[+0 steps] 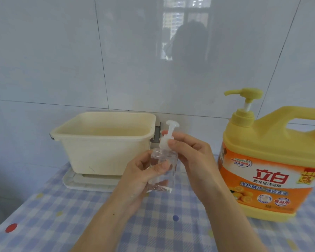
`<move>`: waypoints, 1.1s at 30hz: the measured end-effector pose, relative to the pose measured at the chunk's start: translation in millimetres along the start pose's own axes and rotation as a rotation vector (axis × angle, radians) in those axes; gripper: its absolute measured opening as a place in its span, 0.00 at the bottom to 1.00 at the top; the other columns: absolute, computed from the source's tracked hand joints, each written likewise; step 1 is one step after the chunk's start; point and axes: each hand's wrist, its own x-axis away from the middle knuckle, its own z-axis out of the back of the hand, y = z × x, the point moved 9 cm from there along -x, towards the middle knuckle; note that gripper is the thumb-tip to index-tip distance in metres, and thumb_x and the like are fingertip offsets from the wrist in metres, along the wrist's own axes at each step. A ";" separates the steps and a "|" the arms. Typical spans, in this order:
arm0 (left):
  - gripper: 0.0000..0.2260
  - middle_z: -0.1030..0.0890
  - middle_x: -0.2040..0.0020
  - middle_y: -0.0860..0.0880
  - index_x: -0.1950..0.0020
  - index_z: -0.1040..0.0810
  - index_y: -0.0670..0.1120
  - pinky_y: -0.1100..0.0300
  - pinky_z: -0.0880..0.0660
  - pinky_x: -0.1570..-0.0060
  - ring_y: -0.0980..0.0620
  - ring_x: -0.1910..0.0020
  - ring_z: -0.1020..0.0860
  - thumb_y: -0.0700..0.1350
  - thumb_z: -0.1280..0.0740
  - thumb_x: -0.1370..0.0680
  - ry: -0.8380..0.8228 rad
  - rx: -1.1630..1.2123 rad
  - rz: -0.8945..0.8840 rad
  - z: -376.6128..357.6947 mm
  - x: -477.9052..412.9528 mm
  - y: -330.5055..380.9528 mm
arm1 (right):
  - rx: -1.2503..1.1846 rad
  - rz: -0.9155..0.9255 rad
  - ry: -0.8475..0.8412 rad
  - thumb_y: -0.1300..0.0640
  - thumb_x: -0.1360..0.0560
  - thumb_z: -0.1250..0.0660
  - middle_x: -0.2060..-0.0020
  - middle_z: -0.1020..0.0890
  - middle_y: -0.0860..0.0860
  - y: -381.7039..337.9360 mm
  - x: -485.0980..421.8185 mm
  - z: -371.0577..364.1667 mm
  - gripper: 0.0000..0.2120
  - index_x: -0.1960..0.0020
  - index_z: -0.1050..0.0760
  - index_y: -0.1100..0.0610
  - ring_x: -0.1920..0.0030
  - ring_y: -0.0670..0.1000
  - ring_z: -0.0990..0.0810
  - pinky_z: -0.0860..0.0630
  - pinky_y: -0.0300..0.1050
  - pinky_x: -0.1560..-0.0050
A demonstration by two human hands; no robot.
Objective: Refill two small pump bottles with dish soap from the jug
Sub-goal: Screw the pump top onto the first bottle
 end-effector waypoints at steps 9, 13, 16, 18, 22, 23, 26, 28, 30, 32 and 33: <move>0.22 0.15 0.48 0.46 0.49 0.15 0.49 0.46 0.19 0.54 0.45 0.46 0.17 0.50 0.22 0.42 0.021 -0.045 -0.018 1.7 2.0 -0.5 | 0.026 -0.067 0.014 0.61 0.28 0.30 0.50 0.14 0.52 8.3 -1.2 8.7 0.16 0.40 0.20 0.58 0.46 0.50 0.17 0.23 0.44 0.41; 0.19 0.15 0.48 0.45 0.49 0.15 0.49 0.44 0.19 0.51 0.44 0.46 0.17 0.48 0.23 0.39 0.033 -0.060 -0.031 3.0 1.8 -0.7 | 0.046 -0.064 -0.004 0.61 0.29 0.30 0.49 0.15 0.54 9.6 -1.7 9.3 0.17 0.40 0.20 0.59 0.46 0.51 0.17 0.23 0.44 0.41; 0.18 0.15 0.50 0.45 0.50 0.15 0.49 0.40 0.20 0.48 0.44 0.47 0.17 0.48 0.23 0.40 0.047 -0.078 -0.045 4.2 2.0 0.2 | 0.021 -0.046 0.001 0.60 0.34 0.27 0.52 0.14 0.53 7.7 -1.0 9.7 0.17 0.45 0.18 0.58 0.50 0.50 0.16 0.21 0.39 0.49; 0.18 0.14 0.51 0.46 0.50 0.15 0.48 0.41 0.19 0.49 0.44 0.48 0.16 0.47 0.23 0.39 0.045 -0.085 -0.053 3.4 2.5 0.4 | 0.064 -0.019 0.010 0.58 0.37 0.26 0.53 0.15 0.56 5.9 -0.9 10.3 0.18 0.47 0.18 0.60 0.52 0.52 0.17 0.21 0.39 0.52; 0.17 0.14 0.52 0.46 0.50 0.16 0.47 0.43 0.19 0.51 0.45 0.48 0.16 0.46 0.23 0.38 0.043 -0.086 -0.060 2.7 2.5 -0.3 | 0.157 -0.011 0.019 0.57 0.36 0.24 0.51 0.16 0.57 4.8 -0.4 9.0 0.19 0.46 0.18 0.58 0.54 0.49 0.17 0.20 0.37 0.55; 0.18 0.15 0.52 0.45 0.49 0.16 0.47 0.44 0.19 0.51 0.45 0.48 0.16 0.46 0.23 0.38 0.044 -0.084 -0.061 3.1 2.1 -0.4 | 0.173 -0.025 0.006 0.55 0.38 0.24 0.51 0.16 0.55 5.9 -0.2 7.7 0.21 0.45 0.18 0.56 0.54 0.48 0.17 0.20 0.36 0.56; 0.18 0.15 0.51 0.44 0.49 0.16 0.48 0.44 0.19 0.51 0.44 0.48 0.16 0.47 0.23 0.38 0.038 -0.067 -0.067 2.7 2.1 0.7 | 0.208 -0.081 -0.112 0.48 0.36 0.27 0.52 0.14 0.49 11.3 2.3 -1.3 0.19 0.46 0.18 0.49 0.50 0.46 0.17 0.21 0.37 0.53; 0.18 0.15 0.51 0.43 0.49 0.16 0.47 0.43 0.19 0.50 0.44 0.49 0.16 0.46 0.22 0.38 0.029 -0.063 -0.075 2.1 2.1 1.8 | 0.172 -0.110 -0.211 0.47 0.31 0.32 0.50 0.14 0.50 13.8 5.1 -9.1 0.15 0.46 0.18 0.48 0.46 0.49 0.17 0.22 0.42 0.43; 0.18 0.15 0.51 0.43 0.49 0.16 0.47 0.42 0.19 0.49 0.43 0.48 0.16 0.45 0.20 0.37 0.019 -0.057 -0.076 1.4 2.1 2.1 | 0.133 -0.123 -0.243 0.48 0.27 0.35 0.48 0.15 0.52 14.6 7.1 -11.7 0.16 0.42 0.19 0.50 0.44 0.51 0.18 0.24 0.47 0.38; 0.18 0.15 0.51 0.43 0.50 0.15 0.48 0.41 0.20 0.48 0.43 0.47 0.17 0.45 0.19 0.39 0.016 -0.056 -0.082 1.3 2.2 3.0 | 0.130 -0.123 -0.217 0.50 0.28 0.34 0.49 0.15 0.54 15.2 6.5 -10.1 0.18 0.41 0.19 0.54 0.44 0.54 0.19 0.26 0.51 0.37; 0.19 0.15 0.51 0.43 0.50 0.15 0.48 0.41 0.21 0.47 0.43 0.47 0.17 0.45 0.19 0.39 0.017 -0.056 -0.087 1.3 2.1 3.6 | 0.127 -0.114 -0.194 0.51 0.29 0.32 0.50 0.15 0.56 14.8 5.6 -8.8 0.17 0.43 0.18 0.55 0.45 0.55 0.18 0.26 0.54 0.38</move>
